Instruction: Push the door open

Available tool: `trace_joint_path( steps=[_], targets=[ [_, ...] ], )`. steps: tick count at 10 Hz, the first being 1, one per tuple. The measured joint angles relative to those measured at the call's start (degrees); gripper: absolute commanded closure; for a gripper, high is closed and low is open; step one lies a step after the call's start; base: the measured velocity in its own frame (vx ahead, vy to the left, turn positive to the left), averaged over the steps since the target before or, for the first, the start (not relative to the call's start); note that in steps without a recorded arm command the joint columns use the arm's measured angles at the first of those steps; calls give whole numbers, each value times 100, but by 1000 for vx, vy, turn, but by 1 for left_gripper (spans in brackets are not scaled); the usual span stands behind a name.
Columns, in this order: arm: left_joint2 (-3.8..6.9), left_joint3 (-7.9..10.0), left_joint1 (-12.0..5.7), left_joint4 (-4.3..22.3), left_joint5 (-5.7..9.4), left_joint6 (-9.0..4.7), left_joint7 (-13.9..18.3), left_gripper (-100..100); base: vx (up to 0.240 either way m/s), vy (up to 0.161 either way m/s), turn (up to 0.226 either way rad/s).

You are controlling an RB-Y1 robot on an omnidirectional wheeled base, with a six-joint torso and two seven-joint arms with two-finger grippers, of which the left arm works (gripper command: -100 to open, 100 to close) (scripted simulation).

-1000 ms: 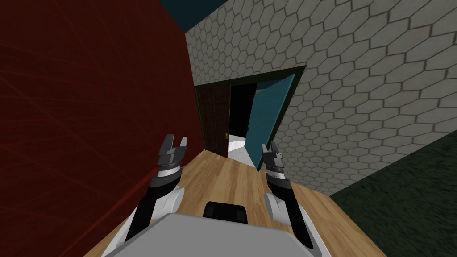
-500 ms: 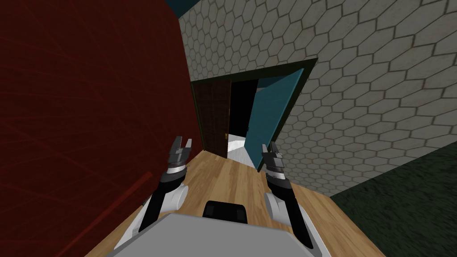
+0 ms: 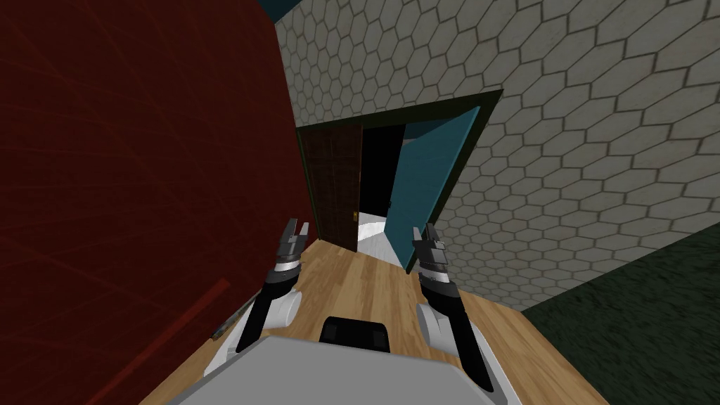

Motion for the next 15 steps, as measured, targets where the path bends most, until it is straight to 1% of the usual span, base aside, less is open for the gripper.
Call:
trace_joint_path(
  steps=[2, 3, 4, 5, 6, 8, 9, 11, 12, 14, 15],
  targets=[
    [90, 33, -178, 326, 74, -11, 24, -100, 90, 15, -26],
    [74, -4, -217, 443, 66, -28, 6, -100, 58, 10, -27],
    [83, -26, -260, 587, 75, -55, -7, -100, 73, 14, -52],
    [130, -10, -334, 773, 112, -82, 8, -100, 100, 22, -55],
    [143, -28, -428, 955, 130, -83, 3, -100, 94, 19, -51],
    [168, -73, -497, 1182, 160, -96, -6, -100, 61, 15, -20],
    [174, -82, -589, 1347, 173, -100, -15, -100, 75, 28, -53],
    [224, -107, -739, 1735, 225, -182, -14, -100, 89, 36, -48],
    [234, -138, -793, 1891, 246, -202, -16, -100, 65, 24, -22],
    [247, -160, -899, 2133, 274, -177, -26, -100, 58, 8, -26],
    [238, -174, -945, 2245, 277, -187, -37, -100, 45, 10, -36]
  ],
)
